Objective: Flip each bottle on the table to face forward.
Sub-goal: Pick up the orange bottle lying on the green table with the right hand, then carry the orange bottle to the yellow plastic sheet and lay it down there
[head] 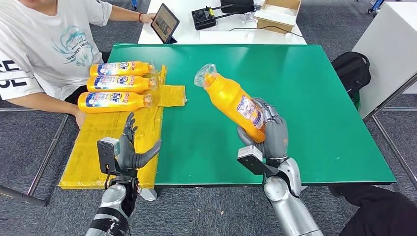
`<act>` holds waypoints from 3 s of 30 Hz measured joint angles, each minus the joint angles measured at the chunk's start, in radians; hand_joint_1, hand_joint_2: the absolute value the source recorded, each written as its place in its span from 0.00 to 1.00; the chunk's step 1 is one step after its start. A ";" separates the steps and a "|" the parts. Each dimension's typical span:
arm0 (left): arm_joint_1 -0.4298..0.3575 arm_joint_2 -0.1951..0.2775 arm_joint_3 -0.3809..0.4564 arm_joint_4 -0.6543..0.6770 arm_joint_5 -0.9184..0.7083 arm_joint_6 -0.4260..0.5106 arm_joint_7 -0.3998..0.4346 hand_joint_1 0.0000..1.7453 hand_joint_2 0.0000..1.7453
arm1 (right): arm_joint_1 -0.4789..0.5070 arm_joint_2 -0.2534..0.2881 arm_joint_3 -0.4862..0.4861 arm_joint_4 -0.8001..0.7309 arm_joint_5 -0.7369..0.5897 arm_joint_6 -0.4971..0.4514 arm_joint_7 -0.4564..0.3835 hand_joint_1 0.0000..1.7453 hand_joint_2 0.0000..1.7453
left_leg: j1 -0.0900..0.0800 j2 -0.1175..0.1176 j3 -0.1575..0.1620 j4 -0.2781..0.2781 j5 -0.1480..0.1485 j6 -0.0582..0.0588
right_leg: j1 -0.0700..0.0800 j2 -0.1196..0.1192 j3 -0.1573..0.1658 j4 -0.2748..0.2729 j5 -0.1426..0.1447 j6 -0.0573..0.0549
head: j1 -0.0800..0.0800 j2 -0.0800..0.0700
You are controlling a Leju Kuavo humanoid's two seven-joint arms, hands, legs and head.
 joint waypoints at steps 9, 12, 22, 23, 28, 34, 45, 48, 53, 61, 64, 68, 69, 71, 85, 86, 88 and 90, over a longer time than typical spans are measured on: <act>0.016 0.001 -0.070 -0.037 0.113 -0.192 0.022 0.00 1.00 | 0.014 0.026 -0.027 -0.025 -0.004 -0.034 -0.079 1.00 1.00 | 0.000 0.000 0.000 0.000 0.000 0.000 | 0.000 0.000 0.000 0.000 0.000 0.000 | 0.000 0.000; 0.015 0.001 -0.089 -0.037 0.144 -0.262 0.014 0.00 1.00 | 0.017 0.042 -0.021 -0.031 0.006 -0.046 -0.135 1.00 1.00 | 0.000 0.000 0.000 0.000 0.000 0.000 | 0.000 0.000 0.000 0.000 0.000 0.000 | 0.000 0.000; 0.012 0.001 -0.122 -0.039 0.191 -0.351 -0.001 0.00 1.00 | 0.032 0.091 0.025 -0.031 0.001 -0.035 -0.180 1.00 1.00 | 0.000 0.001 0.000 0.000 0.000 0.000 | 0.000 0.000 0.000 0.000 0.000 0.000 | 0.000 0.000; 0.010 0.000 -0.126 -0.041 0.204 -0.373 -0.002 0.00 1.00 | 0.034 0.103 0.038 -0.021 -0.002 -0.026 -0.186 1.00 1.00 | 0.001 0.001 0.000 0.000 0.000 0.000 | 0.001 0.000 0.000 0.000 0.000 0.000 | 0.000 0.000; -0.004 -0.010 -0.156 -0.047 0.228 -0.416 -0.003 0.00 1.00 | 0.033 0.179 0.139 0.106 0.004 -0.031 -0.229 1.00 1.00 | 0.002 0.001 0.000 0.000 0.000 0.000 | 0.001 0.000 -0.001 0.000 0.000 0.000 | 0.000 0.000; -0.017 -0.016 -0.180 -0.035 0.237 -0.438 -0.007 0.00 1.00 | 0.020 0.211 0.208 0.205 0.024 -0.074 -0.210 1.00 1.00 | 0.001 0.001 0.000 0.000 0.000 0.000 | 0.000 0.000 -0.002 0.000 0.000 -0.001 | 0.000 0.000; -0.006 -0.021 -0.199 -0.049 0.258 -0.420 -0.018 0.00 1.00 | 0.012 0.216 0.230 0.283 0.046 -0.004 -0.159 1.00 1.00 | 0.001 0.001 0.000 0.000 0.000 0.000 | 0.001 0.001 -0.002 0.000 0.000 0.000 | 0.000 0.000; 0.008 -0.020 -0.192 -0.067 0.258 -0.417 -0.013 0.00 1.00 | 0.004 0.224 0.233 0.309 0.038 -0.003 -0.153 1.00 1.00 | 0.001 0.001 -0.001 0.000 0.000 0.000 | 0.001 0.001 -0.002 0.000 0.000 0.000 | 0.000 0.000; 0.020 -0.020 -0.183 -0.079 0.259 -0.416 -0.005 0.00 1.00 | 0.001 0.226 0.233 0.330 0.028 0.008 -0.133 1.00 1.00 | 0.001 0.001 -0.001 0.000 0.000 0.000 | 0.001 0.001 -0.002 0.000 0.000 0.000 | 0.000 0.000; 0.022 -0.021 -0.182 -0.081 0.270 -0.448 0.003 0.04 1.00 | 0.001 0.227 0.241 0.363 0.063 0.028 -0.110 1.00 1.00 | 0.001 0.001 -0.001 0.000 0.000 0.000 | 0.001 0.001 -0.002 0.000 0.000 0.000 | 0.000 0.000; 0.019 -0.021 -0.182 -0.079 0.270 -0.450 0.004 0.76 1.00 | 0.001 0.227 0.242 0.369 0.068 0.027 -0.106 1.00 1.00 | 0.001 0.001 -0.001 0.000 0.000 0.000 | 0.001 0.001 -0.002 0.000 0.000 0.000 | 0.000 0.000; 0.015 -0.021 -0.183 -0.072 0.271 -0.450 0.001 1.00 1.00 | 0.000 0.227 0.243 0.373 0.077 0.031 -0.095 1.00 1.00 | 0.001 0.001 -0.001 0.000 0.000 0.000 | 0.001 0.001 -0.002 0.000 0.000 0.000 | 0.000 0.000; 0.015 -0.021 -0.183 -0.070 0.271 -0.451 -0.001 1.00 1.00 | 0.000 0.227 0.243 0.374 0.078 0.032 -0.093 1.00 1.00 | 0.001 0.001 -0.001 0.000 0.000 0.000 | 0.001 0.001 -0.002 0.000 0.000 0.000 | 0.000 0.000; 0.015 -0.021 -0.183 -0.069 0.271 -0.452 -0.003 1.00 1.00 | 0.000 0.227 0.244 0.376 0.078 0.032 -0.092 1.00 1.00 | 0.001 0.001 -0.001 0.000 0.000 0.000 | 0.001 0.001 -0.002 0.000 0.000 0.000 | 0.000 0.000; 0.011 -0.021 -0.181 -0.070 0.257 -0.445 -0.018 1.00 1.00 | -0.003 0.230 0.249 0.380 0.092 0.028 -0.084 0.30 0.75 | 0.001 0.001 -0.001 0.000 0.000 0.000 | 0.001 0.001 -0.002 0.000 0.000 0.000 | 0.000 0.000; 0.009 -0.021 -0.181 -0.070 0.255 -0.441 -0.017 1.00 1.00 | -0.004 0.230 0.249 0.381 0.095 0.025 -0.084 0.10 0.50 | 0.001 0.001 -0.001 0.000 0.000 0.000 | 0.001 0.001 -0.002 0.000 0.000 0.000 | 0.000 0.000; 0.002 -0.022 -0.183 -0.070 0.239 -0.418 -0.017 1.00 1.00 | 0.000 0.230 0.249 0.384 0.084 0.019 -0.088 0.00 0.00 | 0.001 0.001 -0.001 0.000 0.000 0.000 | 0.001 0.000 -0.002 0.000 0.000 0.000 | 0.000 0.000; -0.005 -0.024 -0.187 -0.070 0.205 -0.368 -0.018 1.00 1.00 | 0.006 0.232 0.247 0.386 0.042 0.032 -0.095 0.00 0.00 | 0.001 0.001 -0.001 0.000 0.000 0.000 | 0.001 0.001 -0.002 0.000 0.000 0.000 | 0.000 0.000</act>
